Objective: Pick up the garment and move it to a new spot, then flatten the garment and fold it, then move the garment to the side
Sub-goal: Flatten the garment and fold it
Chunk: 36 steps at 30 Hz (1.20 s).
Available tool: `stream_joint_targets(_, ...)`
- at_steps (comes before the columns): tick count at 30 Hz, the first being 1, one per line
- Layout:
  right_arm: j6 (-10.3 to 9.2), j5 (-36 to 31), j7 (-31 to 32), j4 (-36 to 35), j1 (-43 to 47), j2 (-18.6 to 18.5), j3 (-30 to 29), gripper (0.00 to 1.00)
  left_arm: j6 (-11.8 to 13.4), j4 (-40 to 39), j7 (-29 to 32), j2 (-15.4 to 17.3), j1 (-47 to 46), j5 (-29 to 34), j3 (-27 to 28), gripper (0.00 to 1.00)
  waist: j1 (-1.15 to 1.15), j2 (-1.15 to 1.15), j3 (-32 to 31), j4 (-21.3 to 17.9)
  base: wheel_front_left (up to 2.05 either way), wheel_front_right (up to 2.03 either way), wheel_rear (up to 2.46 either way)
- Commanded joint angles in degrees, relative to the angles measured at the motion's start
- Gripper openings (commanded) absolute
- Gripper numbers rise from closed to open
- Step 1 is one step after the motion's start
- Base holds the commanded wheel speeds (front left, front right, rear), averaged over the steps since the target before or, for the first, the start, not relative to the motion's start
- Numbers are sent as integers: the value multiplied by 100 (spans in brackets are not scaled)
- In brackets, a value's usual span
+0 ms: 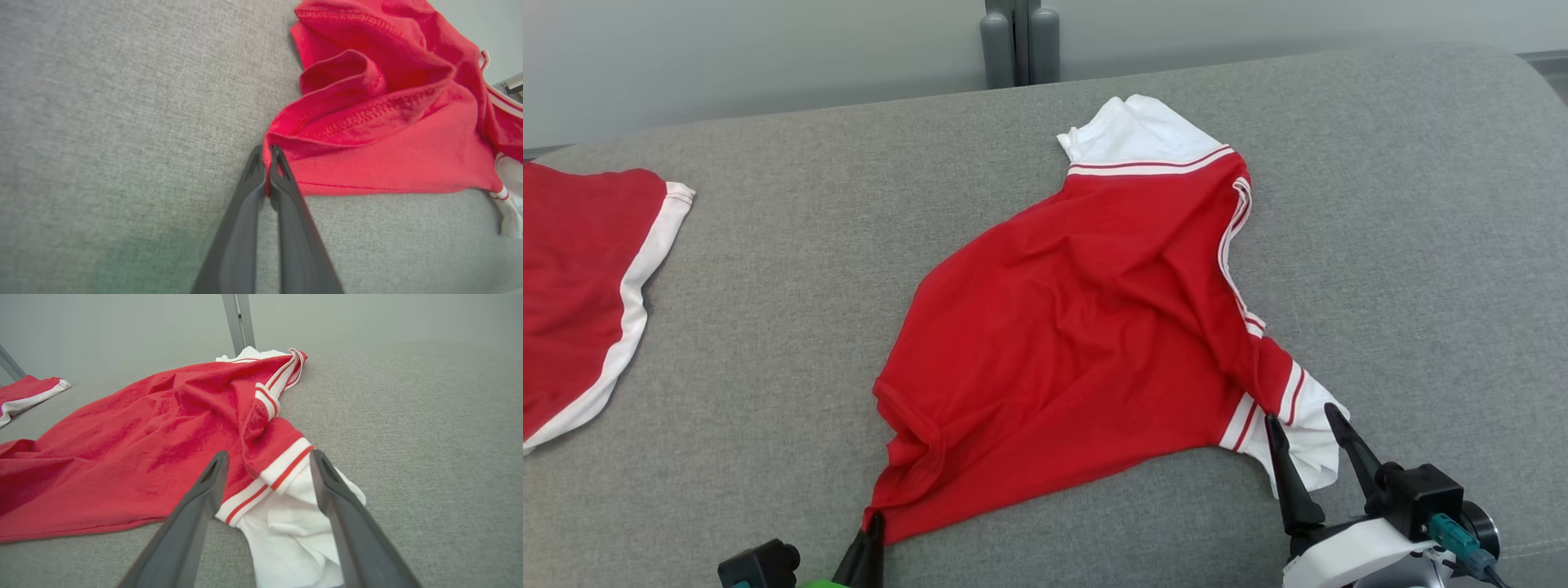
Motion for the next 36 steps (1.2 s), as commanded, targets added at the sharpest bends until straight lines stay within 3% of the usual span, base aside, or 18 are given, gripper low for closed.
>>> stream_joint_targets(1,-8,-37,-20,16,-14,-13,-10,100,-45,99,-49,-52,-70,-28,39,91,0,0,-47,23,0,0,0)
stream_joint_targets(2,-8,-35,-20,21,10,-12,-12,100,-55,160,-83,-62,-65,-49,73,100,0,0,-73,30,0,0,0)
stream_joint_targets(9,-8,-50,-20,37,130,-12,-9,100,-56,468,-217,-96,125,-83,306,100,0,0,-209,66,0,0,0)
stream_joint_targets(12,-8,-63,-20,12,142,-12,-41,100,74,518,-288,32,103,347,369,100,0,0,-253,91,0,0,0)
stream_joint_targets(18,-8,-202,-19,-96,222,-12,-205,100,-28,-45,-321,-237,263,1435,1134,100,0,0,-416,193,0,0,0)
stream_joint_targets(28,-8,-534,-19,-420,491,-12,-768,100,-858,-951,-321,-1121,848,3488,2374,100,0,0,-819,366,0,0,0)
stream_joint_targets(36,-8,-729,-20,-413,600,-12,-1205,100,-1310,-1034,-318,-1356,1040,4143,2827,100,0,0,-926,405,0,0,0)
